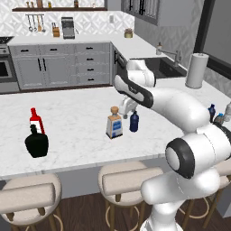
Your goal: Move the plastic bottles in the middle to the plastics group, and the glass bottles in the middle to the glass group.
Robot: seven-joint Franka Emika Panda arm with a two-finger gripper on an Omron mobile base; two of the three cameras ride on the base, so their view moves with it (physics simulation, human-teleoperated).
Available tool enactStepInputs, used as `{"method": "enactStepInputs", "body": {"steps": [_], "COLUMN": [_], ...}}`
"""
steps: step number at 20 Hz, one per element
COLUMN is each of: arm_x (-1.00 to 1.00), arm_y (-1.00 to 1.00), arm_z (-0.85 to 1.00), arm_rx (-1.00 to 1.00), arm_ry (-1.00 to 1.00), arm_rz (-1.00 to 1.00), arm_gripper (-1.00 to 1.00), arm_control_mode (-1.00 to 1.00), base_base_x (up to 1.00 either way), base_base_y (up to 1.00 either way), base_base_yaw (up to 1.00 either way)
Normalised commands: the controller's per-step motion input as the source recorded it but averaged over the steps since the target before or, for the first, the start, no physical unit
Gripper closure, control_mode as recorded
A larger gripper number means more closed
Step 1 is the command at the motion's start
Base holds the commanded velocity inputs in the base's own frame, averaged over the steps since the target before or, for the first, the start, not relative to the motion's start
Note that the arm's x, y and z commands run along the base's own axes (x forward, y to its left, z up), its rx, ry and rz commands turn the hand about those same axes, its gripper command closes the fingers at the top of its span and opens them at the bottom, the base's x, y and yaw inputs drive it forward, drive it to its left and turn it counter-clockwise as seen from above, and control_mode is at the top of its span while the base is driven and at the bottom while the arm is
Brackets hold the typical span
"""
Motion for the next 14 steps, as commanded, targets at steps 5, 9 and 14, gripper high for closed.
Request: {"method": "enactStepInputs", "body": {"steps": [5,9,14], "arm_x": [0.41,0.52,0.71], "arm_y": [0.33,0.0,0.0], "arm_z": [0.01,0.0,-0.15], "arm_rx": [-0.09,0.0,0.0], "arm_ry": [0.0,0.0,0.0], "arm_rz": [-0.08,-0.27,-0.29], "arm_gripper": [-1.0,-1.0,-1.0], "arm_control_mode": [-1.0,-1.0,-1.0], "base_base_x": [0.0,0.0,0.0], "base_base_y": [0.0,0.0,0.0], "base_base_yaw": [0.0,0.0,0.0]}}
